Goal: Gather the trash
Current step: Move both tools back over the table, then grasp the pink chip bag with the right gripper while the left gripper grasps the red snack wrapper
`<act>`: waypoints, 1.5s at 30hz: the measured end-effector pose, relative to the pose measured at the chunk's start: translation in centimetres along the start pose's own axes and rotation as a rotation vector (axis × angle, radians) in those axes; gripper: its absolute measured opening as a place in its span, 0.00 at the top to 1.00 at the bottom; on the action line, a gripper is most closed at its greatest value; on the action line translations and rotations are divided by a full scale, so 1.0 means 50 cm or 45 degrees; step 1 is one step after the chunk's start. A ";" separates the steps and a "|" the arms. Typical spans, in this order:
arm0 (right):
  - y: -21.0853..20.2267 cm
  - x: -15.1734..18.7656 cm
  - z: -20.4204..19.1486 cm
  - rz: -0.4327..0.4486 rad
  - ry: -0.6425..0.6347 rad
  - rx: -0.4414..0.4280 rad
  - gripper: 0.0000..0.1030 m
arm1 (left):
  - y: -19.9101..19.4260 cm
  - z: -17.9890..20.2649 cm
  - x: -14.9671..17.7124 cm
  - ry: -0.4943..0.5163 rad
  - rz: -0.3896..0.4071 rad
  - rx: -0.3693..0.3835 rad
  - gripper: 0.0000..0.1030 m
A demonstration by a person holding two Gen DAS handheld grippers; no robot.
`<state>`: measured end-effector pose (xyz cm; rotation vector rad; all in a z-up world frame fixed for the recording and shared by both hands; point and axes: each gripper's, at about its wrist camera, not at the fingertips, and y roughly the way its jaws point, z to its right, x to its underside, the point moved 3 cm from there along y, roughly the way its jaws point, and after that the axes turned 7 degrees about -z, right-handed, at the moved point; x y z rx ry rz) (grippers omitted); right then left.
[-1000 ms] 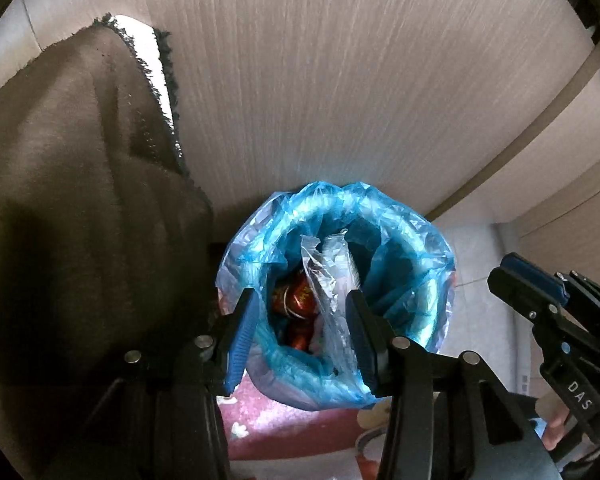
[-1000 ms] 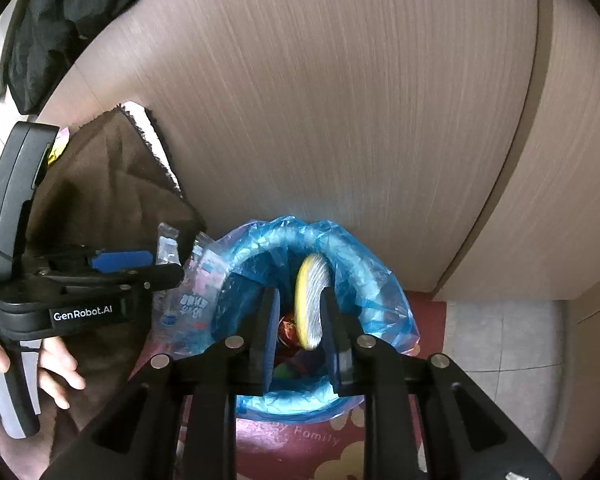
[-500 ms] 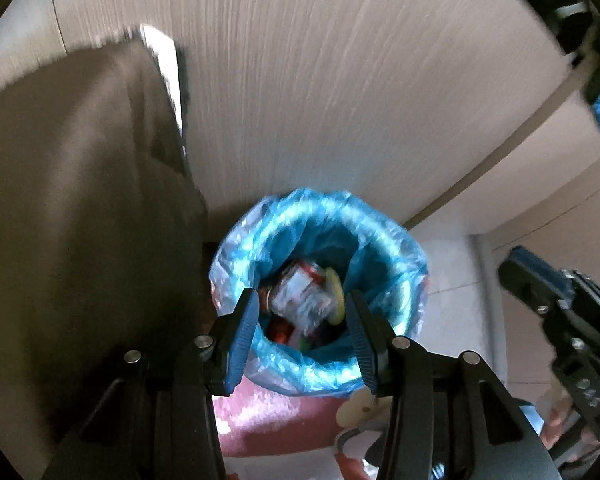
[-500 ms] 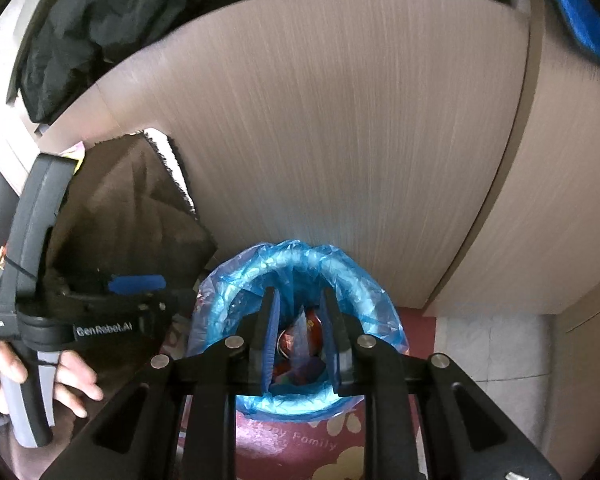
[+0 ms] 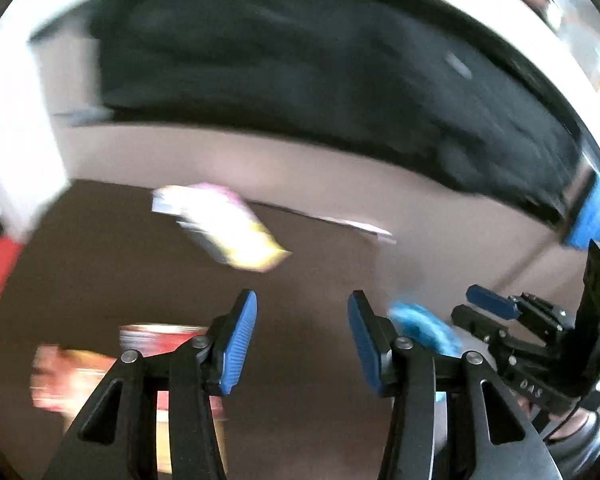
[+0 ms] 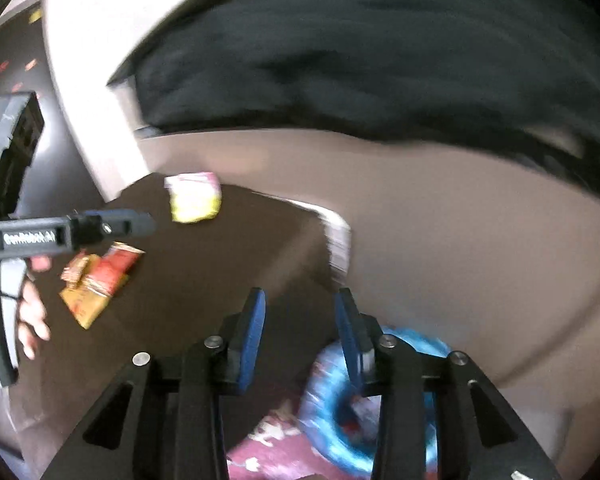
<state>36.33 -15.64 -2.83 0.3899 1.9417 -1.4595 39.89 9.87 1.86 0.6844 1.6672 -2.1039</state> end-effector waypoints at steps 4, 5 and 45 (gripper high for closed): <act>0.109 -0.101 -0.130 -0.052 -0.149 -0.084 0.66 | -0.063 -0.172 0.017 -0.144 0.075 -0.119 0.52; 0.135 -0.120 -0.155 -0.074 -0.170 -0.110 0.66 | -0.070 -0.211 0.028 -0.185 0.075 -0.134 0.52; 0.072 -0.055 -0.220 -0.089 -0.246 -0.056 0.99 | 0.167 -0.145 0.088 -0.102 -0.209 -0.175 0.51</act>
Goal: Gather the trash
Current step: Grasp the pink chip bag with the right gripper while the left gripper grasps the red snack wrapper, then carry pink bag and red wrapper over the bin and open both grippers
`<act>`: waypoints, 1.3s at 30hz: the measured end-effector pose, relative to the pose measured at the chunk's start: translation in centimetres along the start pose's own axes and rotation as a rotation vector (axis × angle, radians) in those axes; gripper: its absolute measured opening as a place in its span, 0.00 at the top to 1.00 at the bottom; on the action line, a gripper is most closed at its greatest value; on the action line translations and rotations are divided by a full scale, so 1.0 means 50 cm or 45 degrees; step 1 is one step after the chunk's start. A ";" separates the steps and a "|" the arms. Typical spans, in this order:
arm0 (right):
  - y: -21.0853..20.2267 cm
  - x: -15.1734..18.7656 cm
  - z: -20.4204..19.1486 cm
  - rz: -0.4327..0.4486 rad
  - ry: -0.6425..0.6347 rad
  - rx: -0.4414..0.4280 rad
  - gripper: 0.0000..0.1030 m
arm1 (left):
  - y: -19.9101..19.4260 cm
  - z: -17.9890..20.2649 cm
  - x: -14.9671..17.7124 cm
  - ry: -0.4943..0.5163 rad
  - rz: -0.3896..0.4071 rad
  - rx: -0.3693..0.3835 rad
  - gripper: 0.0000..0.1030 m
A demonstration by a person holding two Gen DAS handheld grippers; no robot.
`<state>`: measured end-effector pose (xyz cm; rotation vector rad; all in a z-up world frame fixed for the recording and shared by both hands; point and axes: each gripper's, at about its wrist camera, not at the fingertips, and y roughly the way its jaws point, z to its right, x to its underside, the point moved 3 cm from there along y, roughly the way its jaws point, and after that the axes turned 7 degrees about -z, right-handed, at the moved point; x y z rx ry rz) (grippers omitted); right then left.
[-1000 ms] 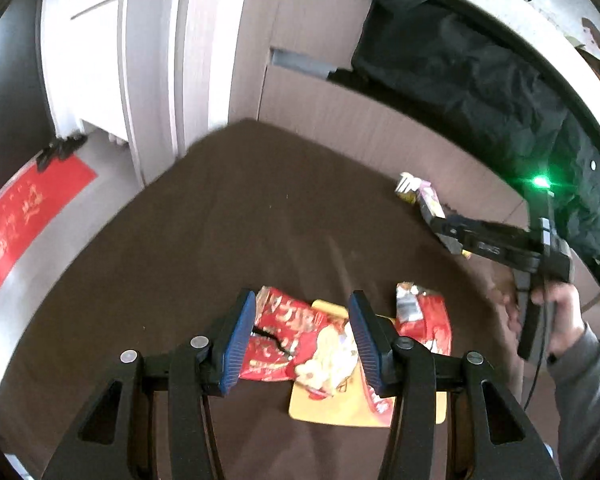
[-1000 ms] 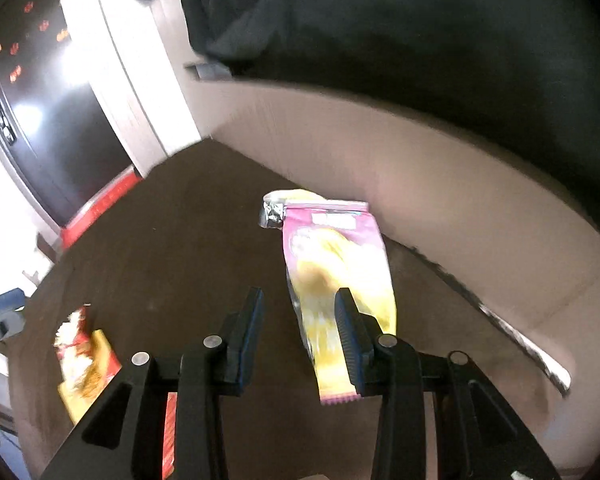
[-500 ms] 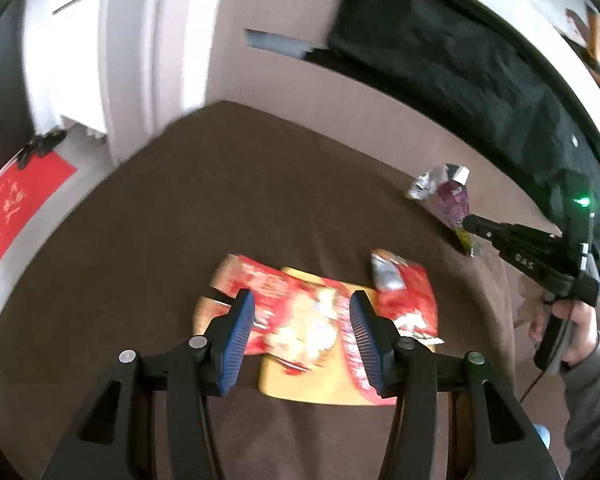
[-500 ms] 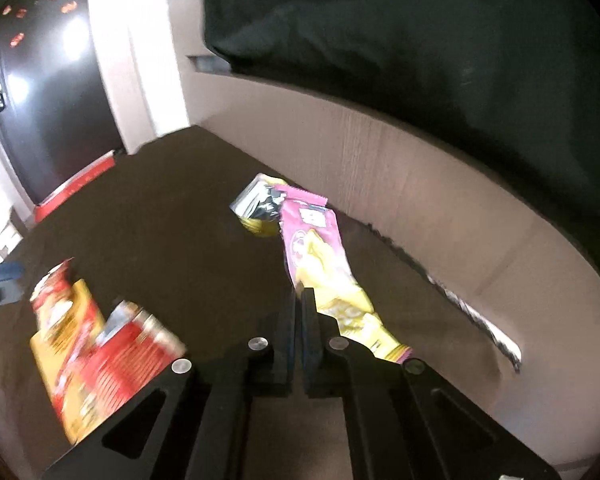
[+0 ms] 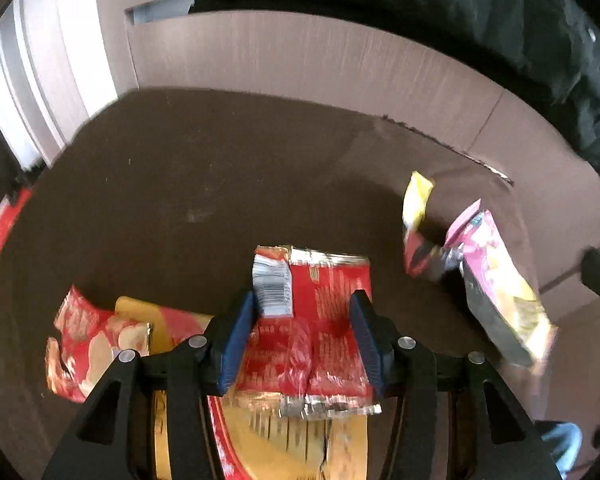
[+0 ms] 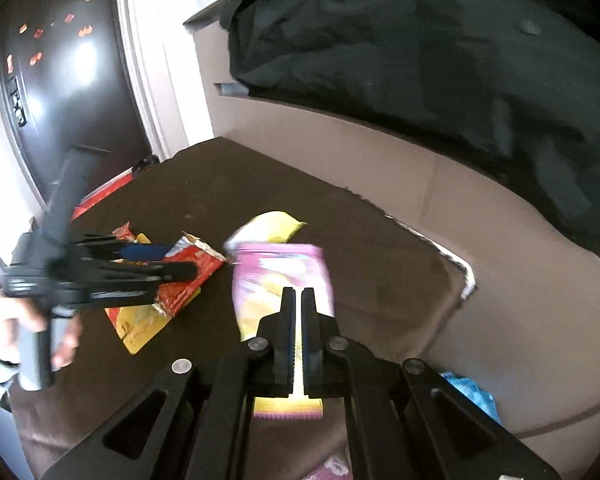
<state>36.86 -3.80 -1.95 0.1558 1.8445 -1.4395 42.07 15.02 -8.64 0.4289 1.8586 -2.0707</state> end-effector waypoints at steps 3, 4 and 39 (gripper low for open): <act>-0.005 0.014 -0.003 -0.008 -0.045 -0.048 0.95 | 0.002 0.002 0.001 -0.038 -0.002 0.008 0.54; -0.008 0.025 0.000 -0.020 -0.057 -0.089 0.94 | -0.002 -0.003 0.004 -0.058 0.012 0.010 0.67; -0.151 0.038 0.145 0.146 0.097 0.113 0.98 | -0.210 0.226 0.015 0.203 0.257 0.245 0.72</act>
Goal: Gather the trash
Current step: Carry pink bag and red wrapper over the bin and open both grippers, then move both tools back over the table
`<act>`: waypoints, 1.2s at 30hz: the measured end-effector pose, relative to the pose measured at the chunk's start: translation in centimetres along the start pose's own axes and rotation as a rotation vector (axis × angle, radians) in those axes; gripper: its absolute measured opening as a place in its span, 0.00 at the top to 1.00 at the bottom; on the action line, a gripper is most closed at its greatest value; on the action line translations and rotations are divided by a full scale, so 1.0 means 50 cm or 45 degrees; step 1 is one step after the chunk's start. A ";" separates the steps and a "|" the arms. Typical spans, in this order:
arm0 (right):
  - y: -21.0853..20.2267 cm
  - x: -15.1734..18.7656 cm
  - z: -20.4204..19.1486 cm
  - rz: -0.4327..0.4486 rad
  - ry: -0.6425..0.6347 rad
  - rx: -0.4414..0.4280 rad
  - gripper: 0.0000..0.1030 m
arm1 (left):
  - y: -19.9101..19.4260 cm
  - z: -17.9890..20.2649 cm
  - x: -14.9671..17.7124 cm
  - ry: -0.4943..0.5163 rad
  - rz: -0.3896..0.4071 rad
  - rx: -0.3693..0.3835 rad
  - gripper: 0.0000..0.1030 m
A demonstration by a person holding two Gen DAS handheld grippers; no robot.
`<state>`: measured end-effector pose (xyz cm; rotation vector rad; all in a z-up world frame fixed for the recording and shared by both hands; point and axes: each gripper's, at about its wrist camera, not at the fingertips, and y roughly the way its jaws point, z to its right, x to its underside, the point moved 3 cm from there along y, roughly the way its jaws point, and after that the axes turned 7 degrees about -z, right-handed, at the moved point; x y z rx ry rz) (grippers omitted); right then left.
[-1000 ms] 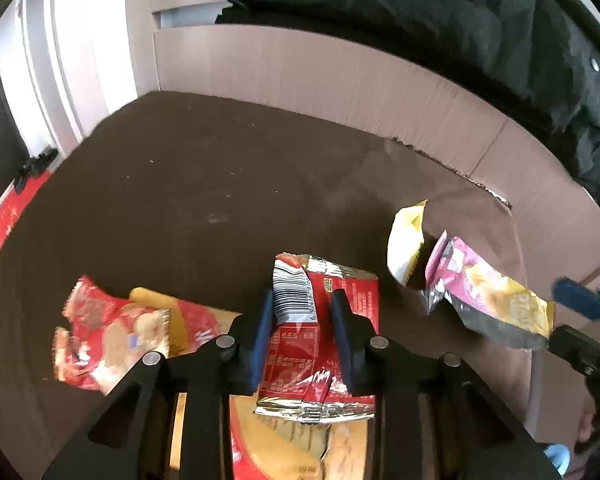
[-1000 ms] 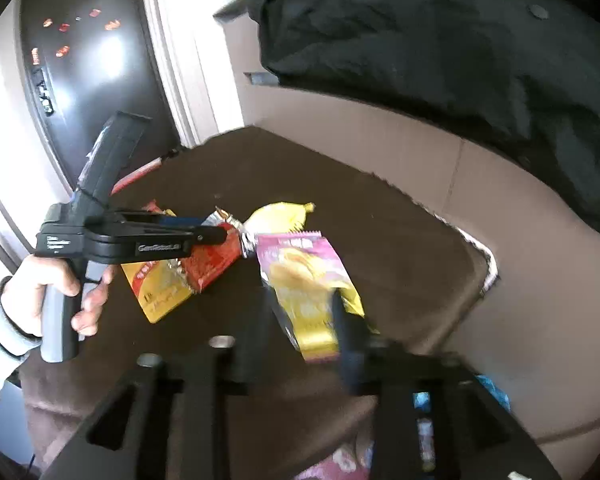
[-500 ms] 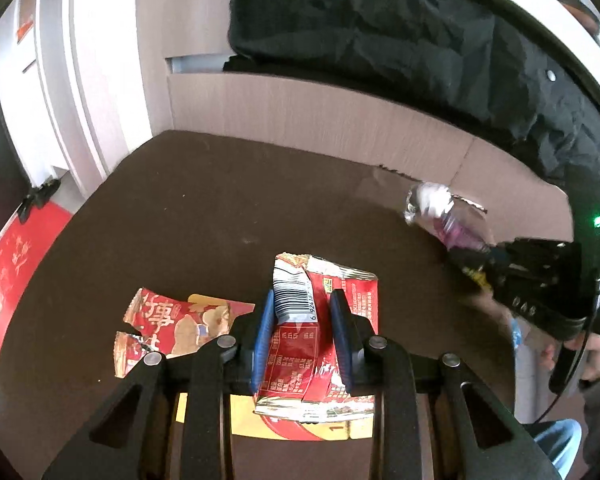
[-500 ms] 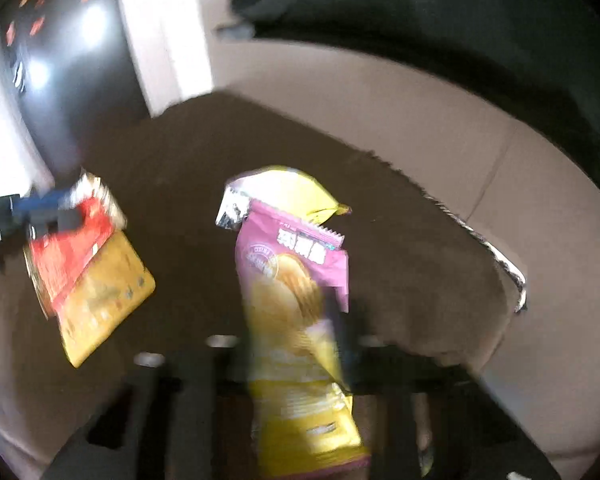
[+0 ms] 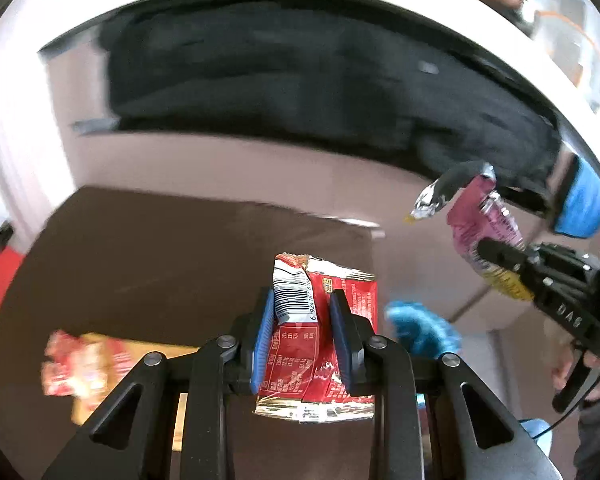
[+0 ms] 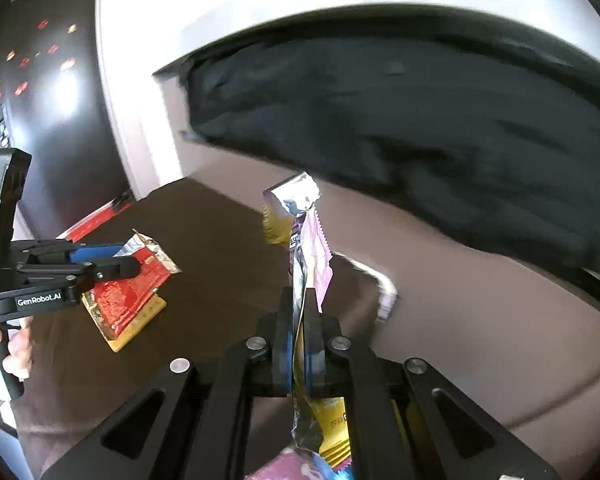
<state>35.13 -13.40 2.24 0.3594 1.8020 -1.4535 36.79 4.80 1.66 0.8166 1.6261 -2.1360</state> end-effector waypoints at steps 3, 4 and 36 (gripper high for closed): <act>-0.035 0.045 0.064 -0.007 0.078 0.043 0.98 | 0.043 0.099 -0.010 0.066 -0.027 0.068 0.72; -0.047 0.061 0.087 -0.013 0.104 0.064 0.98 | 0.062 0.131 -0.011 0.085 -0.039 0.085 0.72; 0.180 0.408 0.351 -0.358 0.674 0.033 0.80 | 0.499 0.305 0.131 0.089 -0.608 0.076 0.65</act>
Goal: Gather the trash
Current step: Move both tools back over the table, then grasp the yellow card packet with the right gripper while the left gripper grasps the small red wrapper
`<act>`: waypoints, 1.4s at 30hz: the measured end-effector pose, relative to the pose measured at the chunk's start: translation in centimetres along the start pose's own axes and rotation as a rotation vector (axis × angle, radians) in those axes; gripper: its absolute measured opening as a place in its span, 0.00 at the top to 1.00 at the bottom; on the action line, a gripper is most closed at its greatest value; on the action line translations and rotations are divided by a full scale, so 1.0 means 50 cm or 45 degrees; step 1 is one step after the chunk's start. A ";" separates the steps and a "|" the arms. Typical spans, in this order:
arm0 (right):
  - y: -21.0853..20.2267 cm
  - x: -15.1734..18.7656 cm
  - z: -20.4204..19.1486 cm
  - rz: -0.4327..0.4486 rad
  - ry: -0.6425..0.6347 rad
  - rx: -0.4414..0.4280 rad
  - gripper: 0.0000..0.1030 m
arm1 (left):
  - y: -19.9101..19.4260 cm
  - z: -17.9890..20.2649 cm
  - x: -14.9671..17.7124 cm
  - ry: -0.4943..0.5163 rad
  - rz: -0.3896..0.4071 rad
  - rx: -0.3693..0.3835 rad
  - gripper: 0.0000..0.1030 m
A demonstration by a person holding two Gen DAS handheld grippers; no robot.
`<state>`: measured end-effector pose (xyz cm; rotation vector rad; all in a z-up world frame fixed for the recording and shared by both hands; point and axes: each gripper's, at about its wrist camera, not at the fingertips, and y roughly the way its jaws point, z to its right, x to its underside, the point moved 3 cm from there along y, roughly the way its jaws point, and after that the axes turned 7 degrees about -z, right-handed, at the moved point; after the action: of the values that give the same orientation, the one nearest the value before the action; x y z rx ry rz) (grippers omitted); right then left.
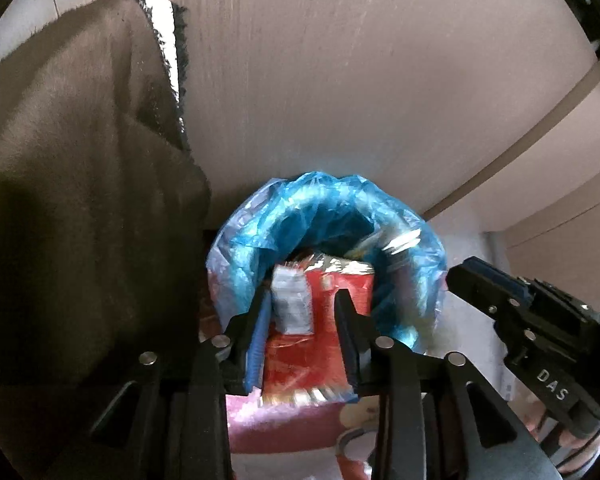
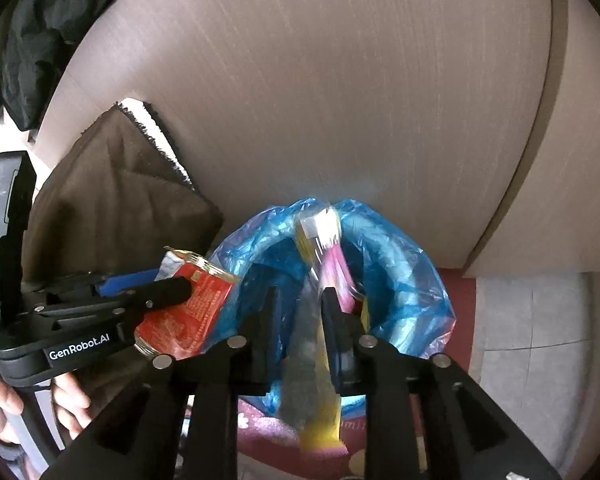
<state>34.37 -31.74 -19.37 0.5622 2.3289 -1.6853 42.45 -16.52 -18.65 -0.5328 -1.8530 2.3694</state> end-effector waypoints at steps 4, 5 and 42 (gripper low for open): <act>0.003 -0.007 0.003 0.004 0.019 0.016 0.79 | -0.007 0.001 -0.003 -0.006 0.003 0.042 0.64; 0.001 -0.006 0.003 0.005 0.018 0.021 0.79 | -0.013 0.003 -0.003 -0.003 0.002 0.050 0.64; 0.020 0.099 -0.764 -0.236 -0.639 -0.497 0.73 | -0.462 -0.680 0.403 -0.513 0.410 -0.161 0.64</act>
<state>32.23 5.53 -9.81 -0.1411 2.2754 -1.1969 31.27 26.56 -7.96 -0.4135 -2.2445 2.7463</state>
